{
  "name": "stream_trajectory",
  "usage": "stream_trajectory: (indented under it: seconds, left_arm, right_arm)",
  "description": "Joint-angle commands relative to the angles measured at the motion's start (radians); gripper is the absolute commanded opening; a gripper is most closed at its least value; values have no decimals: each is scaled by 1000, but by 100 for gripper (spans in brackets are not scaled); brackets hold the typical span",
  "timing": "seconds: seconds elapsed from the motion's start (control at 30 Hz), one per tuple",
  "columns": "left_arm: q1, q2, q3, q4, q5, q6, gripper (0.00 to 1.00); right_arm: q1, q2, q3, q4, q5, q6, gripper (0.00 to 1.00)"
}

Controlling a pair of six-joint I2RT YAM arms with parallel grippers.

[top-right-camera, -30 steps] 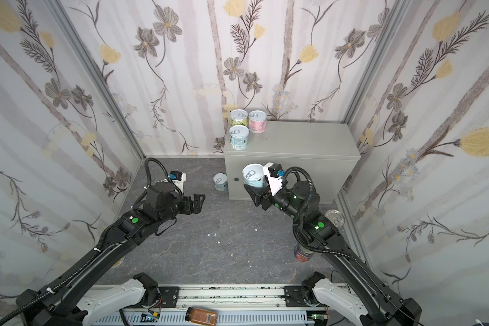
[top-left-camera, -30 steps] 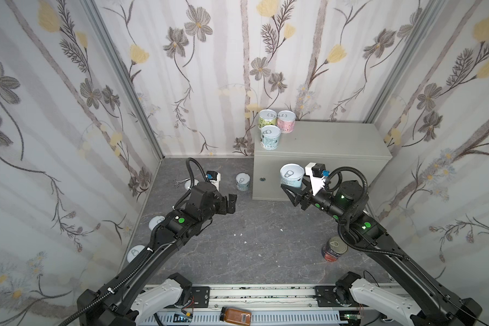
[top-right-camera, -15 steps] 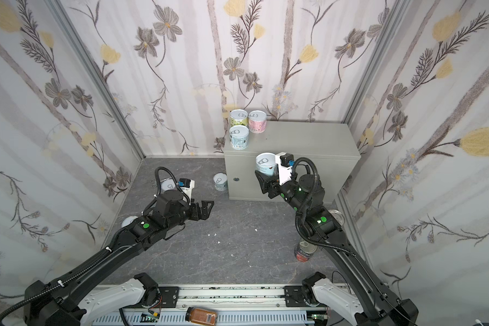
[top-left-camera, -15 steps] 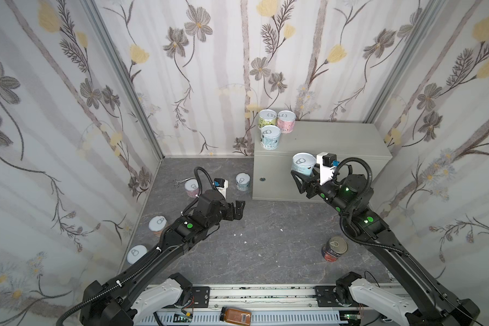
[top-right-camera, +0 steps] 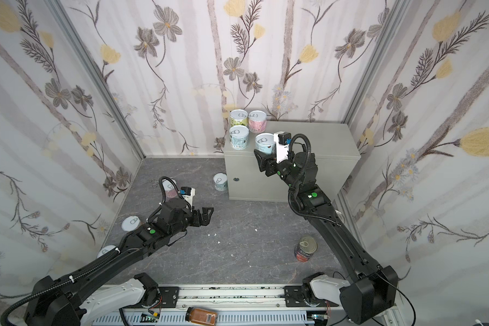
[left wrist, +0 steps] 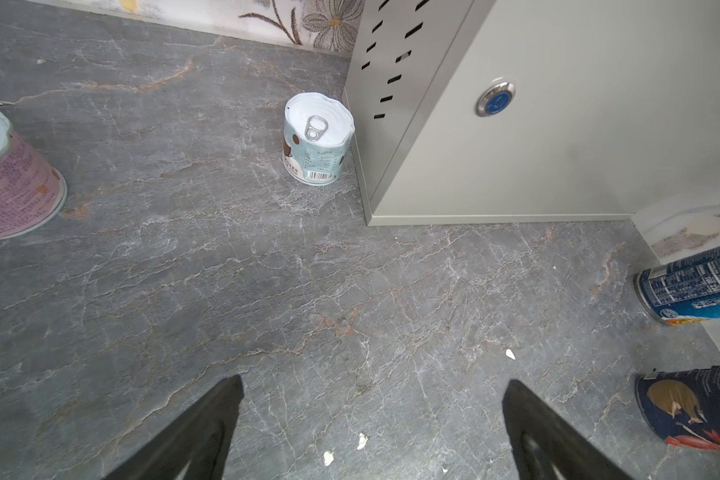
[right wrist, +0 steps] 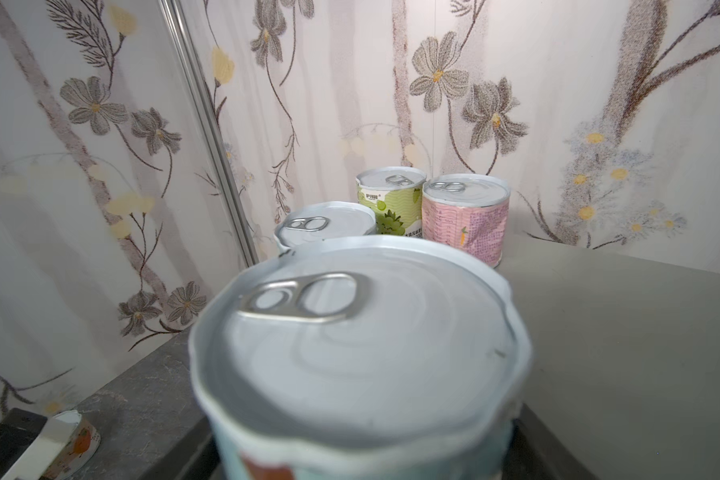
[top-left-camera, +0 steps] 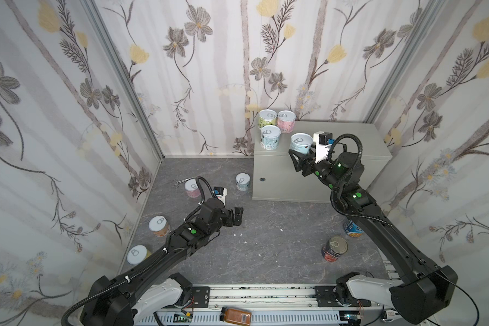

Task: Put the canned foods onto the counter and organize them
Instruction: 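Raise the light-blue can with the right gripper over the cabinet top, then lower the can with the right gripper beside the other light-blue can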

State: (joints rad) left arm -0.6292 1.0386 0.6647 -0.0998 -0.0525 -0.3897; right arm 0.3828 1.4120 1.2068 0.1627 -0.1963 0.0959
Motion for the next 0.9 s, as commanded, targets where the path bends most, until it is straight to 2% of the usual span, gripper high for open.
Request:
stream_trajectory:
  seconds: [0.0,0.27,0.77,0.87]
  left_arm:
    - [1,3,4,60,-13,-17,100]
    - [-4,-8,6,58,-20,-66,100]
    - [-6,19,22,57,-41,-25,100]
    - [-5,26,26,57,-41,-21,100]
  right_arm:
    - [-11,43,42,114,-31,-16,49]
    - [-29,140,87,153,-61,-16,49]
    - [-55,258,89,256,-83,-17,49]
    - [-58,275,92,259,-86,-28,52]
